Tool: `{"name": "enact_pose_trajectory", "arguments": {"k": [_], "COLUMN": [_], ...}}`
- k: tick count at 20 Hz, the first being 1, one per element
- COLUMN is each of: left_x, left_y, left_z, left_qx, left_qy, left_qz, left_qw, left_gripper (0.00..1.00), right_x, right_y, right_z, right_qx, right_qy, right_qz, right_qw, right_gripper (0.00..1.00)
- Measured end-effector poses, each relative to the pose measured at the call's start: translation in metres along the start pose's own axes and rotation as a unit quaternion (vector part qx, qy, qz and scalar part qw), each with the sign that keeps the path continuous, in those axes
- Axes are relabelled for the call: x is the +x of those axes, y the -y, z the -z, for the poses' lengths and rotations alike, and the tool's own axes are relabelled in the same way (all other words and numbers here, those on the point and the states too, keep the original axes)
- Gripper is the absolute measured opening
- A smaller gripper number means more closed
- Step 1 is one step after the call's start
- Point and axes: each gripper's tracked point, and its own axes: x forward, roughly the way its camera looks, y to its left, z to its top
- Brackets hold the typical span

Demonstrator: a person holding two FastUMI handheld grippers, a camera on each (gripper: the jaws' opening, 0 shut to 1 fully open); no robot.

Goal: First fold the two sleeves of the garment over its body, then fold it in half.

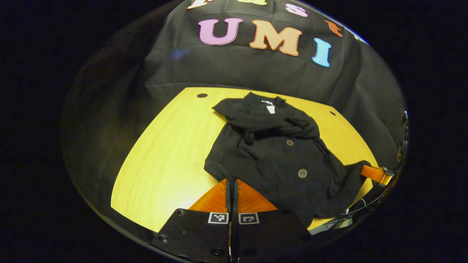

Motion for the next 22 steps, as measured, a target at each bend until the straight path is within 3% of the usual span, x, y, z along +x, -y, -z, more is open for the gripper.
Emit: {"name": "enact_pose_trajectory", "arguments": {"k": [8, 13, 17, 20, 21, 22], "left_x": [0.021, 0.049, 0.077, 0.099, 0.108, 0.117], "left_y": [0.005, 0.009, 0.010, 0.008, 0.006, 0.006], "left_z": [-0.084, -0.138, -0.172, -0.194, -0.196, -0.199], "left_qx": [0.014, 0.022, 0.031, 0.030, 0.031, 0.033], "left_qy": [0.056, 0.085, 0.100, 0.109, 0.109, 0.107], "left_qz": [-0.003, 0.009, 0.016, 0.018, 0.018, 0.018], "left_qw": [0.998, 0.996, 0.994, 0.993, 0.993, 0.994], "left_gripper": [0.00, 0.00, 0.00, 0.00, 0.00, 0.00], "right_x": [0.017, 0.038, 0.059, 0.077, 0.084, 0.091], "right_y": [-0.006, -0.002, 0.002, 0.005, 0.006, 0.009], "right_z": [-0.091, -0.145, -0.184, -0.209, -0.215, -0.221], "right_qx": [-0.012, -0.012, -0.006, -0.003, -0.003, -0.002], "right_qy": [0.065, 0.090, 0.110, 0.117, 0.117, 0.118], "right_qz": [-0.026, -0.020, -0.013, -0.007, -0.005, -0.002], "right_qw": [0.997, 0.996, 0.994, 0.993, 0.993, 0.993], "right_gripper": [0.02, 0.00, 0.06, 0.00, 0.06, 0.02]}}
